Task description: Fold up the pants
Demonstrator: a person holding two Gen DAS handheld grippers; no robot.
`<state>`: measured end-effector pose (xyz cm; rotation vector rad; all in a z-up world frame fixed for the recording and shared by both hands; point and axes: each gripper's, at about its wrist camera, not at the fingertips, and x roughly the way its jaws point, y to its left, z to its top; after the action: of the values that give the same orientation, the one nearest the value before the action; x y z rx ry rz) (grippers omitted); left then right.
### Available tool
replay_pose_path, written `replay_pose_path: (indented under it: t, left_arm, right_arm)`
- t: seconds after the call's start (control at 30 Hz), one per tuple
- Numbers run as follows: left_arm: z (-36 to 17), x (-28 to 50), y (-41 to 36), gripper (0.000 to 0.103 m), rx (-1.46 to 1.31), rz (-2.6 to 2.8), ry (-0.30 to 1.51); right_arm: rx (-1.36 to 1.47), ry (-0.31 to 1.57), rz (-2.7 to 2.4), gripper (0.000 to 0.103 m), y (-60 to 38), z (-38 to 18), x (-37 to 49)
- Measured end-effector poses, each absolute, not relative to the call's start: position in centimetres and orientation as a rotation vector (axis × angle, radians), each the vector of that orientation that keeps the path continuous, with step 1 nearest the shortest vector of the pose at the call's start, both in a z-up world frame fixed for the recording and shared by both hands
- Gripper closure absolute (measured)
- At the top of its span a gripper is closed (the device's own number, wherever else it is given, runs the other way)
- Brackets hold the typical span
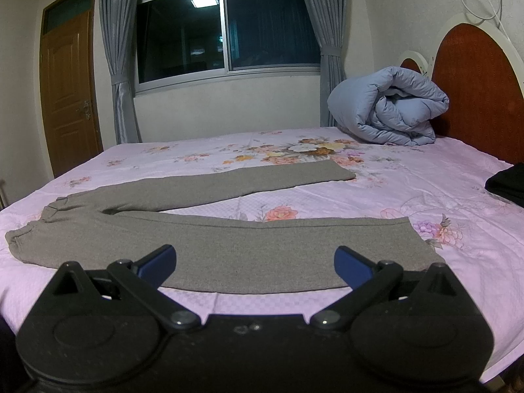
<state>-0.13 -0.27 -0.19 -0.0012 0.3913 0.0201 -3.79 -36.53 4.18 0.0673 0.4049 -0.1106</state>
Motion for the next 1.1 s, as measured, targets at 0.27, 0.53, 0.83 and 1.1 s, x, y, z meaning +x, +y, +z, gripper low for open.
replay_pose_path:
  t: [0.27,0.53,0.83,1.1]
  left_arm:
    - [-0.20,-0.15,-0.31,0.000,0.000,0.020,0.391]
    - [-0.28,-0.14,-0.34,0.000,0.002,0.021,0.391]
    - [-0.19,-0.12,-0.40,0.000,0.006,0.021,0.392]
    - [-0.11,-0.13,-0.49,0.000,0.008,0.021,0.392]
  right_arm:
    - [0.067,0.405,-0.110,0.006,-36.58,4.22,-3.78]
    - [0.067,0.405,-0.110,0.006,-36.58,4.27,-3.81]
    - [0.068,0.404,-0.110,0.006,-36.60,4.26,-3.84]
    - [0.068,0.405,-0.111,0.006,-36.62,4.26,-3.86]
